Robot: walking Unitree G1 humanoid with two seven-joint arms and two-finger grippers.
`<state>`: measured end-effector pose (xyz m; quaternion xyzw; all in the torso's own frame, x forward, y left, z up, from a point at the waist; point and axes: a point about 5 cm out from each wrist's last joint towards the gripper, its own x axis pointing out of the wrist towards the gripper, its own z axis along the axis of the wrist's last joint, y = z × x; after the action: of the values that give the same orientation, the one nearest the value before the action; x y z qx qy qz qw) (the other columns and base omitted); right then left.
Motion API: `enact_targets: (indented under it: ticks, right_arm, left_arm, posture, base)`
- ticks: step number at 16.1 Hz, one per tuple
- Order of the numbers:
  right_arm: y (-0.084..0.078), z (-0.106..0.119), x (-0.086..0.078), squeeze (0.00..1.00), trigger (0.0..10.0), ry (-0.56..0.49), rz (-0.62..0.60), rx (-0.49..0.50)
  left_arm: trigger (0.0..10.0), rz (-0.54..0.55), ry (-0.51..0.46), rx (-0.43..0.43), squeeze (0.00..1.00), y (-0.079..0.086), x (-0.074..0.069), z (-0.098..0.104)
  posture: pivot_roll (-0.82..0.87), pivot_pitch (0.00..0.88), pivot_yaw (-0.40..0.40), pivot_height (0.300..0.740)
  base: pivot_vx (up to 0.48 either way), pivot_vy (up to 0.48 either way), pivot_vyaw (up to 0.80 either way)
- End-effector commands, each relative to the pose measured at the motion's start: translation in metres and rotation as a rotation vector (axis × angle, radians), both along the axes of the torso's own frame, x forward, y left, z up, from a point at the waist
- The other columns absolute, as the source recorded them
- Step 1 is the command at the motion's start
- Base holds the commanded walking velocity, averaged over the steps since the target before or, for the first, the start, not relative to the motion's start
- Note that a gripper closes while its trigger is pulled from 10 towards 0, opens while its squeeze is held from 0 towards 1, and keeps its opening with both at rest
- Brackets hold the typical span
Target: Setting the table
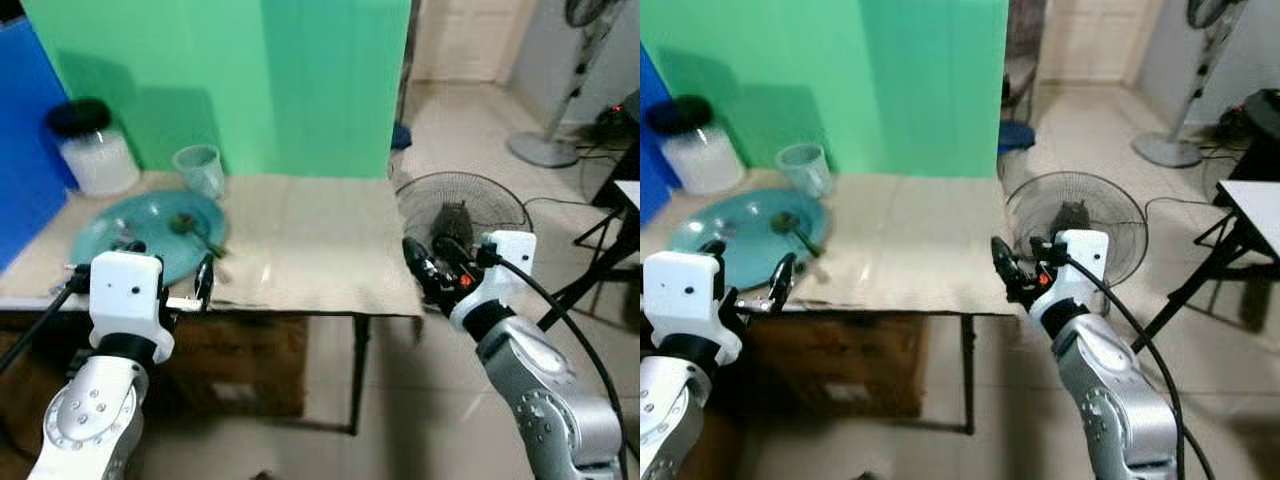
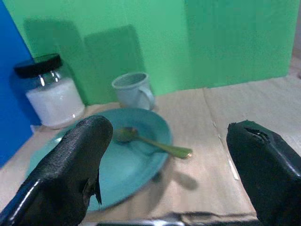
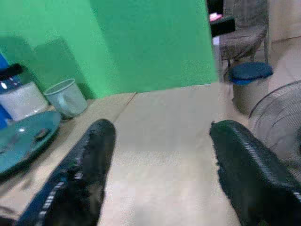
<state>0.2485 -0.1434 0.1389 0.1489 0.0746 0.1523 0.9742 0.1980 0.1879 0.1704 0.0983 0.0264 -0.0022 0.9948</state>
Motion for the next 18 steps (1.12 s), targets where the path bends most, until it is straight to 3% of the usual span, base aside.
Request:
enact_targets:
  ticks: [1,4,9,14,15,16,17,18]
  right_arm:
    - [0.007,0.005,0.001,1.00,10.0,-0.008,0.036,0.026]
    - [0.011,0.006,0.001,1.00,10.0,-0.008,0.064,0.025]
    - [0.024,0.004,0.000,1.00,10.0,0.002,0.195,-0.065]
    - [0.030,0.008,0.007,1.00,10.0,-0.017,0.233,-0.082]
    - [0.030,0.008,0.008,0.79,10.0,-0.016,0.227,-0.075]
    - [0.032,0.009,0.009,0.79,10.0,-0.019,0.233,-0.086]
    - [0.035,0.010,0.009,0.02,10.0,-0.031,0.260,-0.089]
    - [0.039,0.011,0.009,0.00,10.0,-0.037,0.287,-0.088]
  left_arm:
    - [10.0,0.019,0.005,0.002,0.00,0.004,-0.002,0.000]
    - [10.0,0.023,0.005,0.001,0.00,0.004,-0.002,0.000]
    - [10.0,0.067,-0.034,-0.030,0.00,0.004,0.001,0.004]
    - [10.0,0.046,-0.035,-0.029,0.00,0.003,-0.003,0.005]
    - [10.0,0.039,-0.034,-0.025,0.00,0.002,-0.003,0.004]
    - [10.0,0.033,-0.032,-0.017,0.00,0.002,-0.003,0.004]
    - [10.0,0.029,-0.031,-0.018,0.00,0.001,-0.004,0.004]
    - [10.0,0.025,-0.028,-0.017,0.00,0.000,-0.005,0.003]
  posture:
    - [-0.01,0.000,0.026,0.740]
    - [-0.01,0.001,0.024,0.740]
    - [-0.02,0.000,0.020,0.740]
    - [-0.01,0.000,0.012,0.740]
    - [0.00,0.000,0.009,0.740]
    - [0.00,0.000,0.007,0.740]
    - [0.00,0.000,0.007,0.740]
    - [0.00,0.000,0.002,0.740]
  base:
    - [0.000,0.304,0.00]
    - [0.000,0.316,0.00]
    - [0.000,0.000,0.00]
    - [0.312,0.000,0.78]
    - [0.341,0.000,0.00]
    - [0.341,0.000,0.00]
    - [0.345,0.000,0.00]
    - [0.345,0.000,0.00]
